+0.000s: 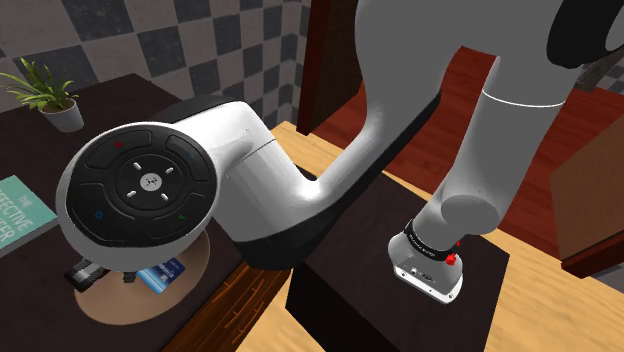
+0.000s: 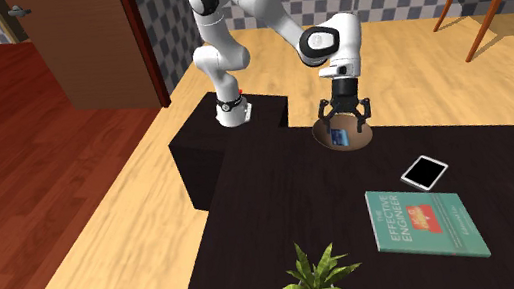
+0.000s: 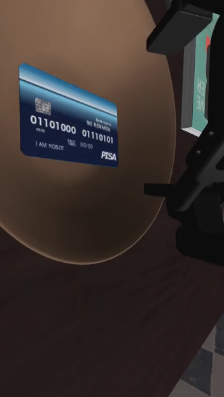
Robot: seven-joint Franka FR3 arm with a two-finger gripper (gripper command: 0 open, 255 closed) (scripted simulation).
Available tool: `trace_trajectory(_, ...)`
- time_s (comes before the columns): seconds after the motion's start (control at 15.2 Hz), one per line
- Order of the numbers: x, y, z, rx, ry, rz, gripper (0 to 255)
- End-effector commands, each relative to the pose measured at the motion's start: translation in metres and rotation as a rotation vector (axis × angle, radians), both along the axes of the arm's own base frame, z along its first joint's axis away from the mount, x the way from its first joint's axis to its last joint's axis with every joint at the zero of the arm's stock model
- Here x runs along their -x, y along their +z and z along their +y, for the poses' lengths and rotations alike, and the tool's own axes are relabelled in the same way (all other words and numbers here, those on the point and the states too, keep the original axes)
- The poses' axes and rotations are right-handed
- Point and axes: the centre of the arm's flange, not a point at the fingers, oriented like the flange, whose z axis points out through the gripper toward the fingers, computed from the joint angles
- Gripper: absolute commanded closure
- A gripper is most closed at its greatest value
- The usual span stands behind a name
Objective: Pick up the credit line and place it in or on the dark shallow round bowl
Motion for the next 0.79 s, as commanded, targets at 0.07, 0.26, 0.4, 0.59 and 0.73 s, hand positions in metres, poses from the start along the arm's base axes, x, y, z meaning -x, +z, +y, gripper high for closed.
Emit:
trace_trajectory(0.07,0.014,0.022,-0.002,0.0,0.0,0.0,0)
trace_trajectory(0.26,0.027,0.042,-0.004,0.0,0.0,0.0,0)
trace_trajectory(0.4,0.027,0.042,-0.004,0.0,0.0,0.0,0)
trace_trajectory(0.59,0.027,0.042,-0.004,0.0,0.0,0.0,0)
trace_trajectory(0.73,0.027,0.042,-0.004,0.0,0.0,0.0,0)
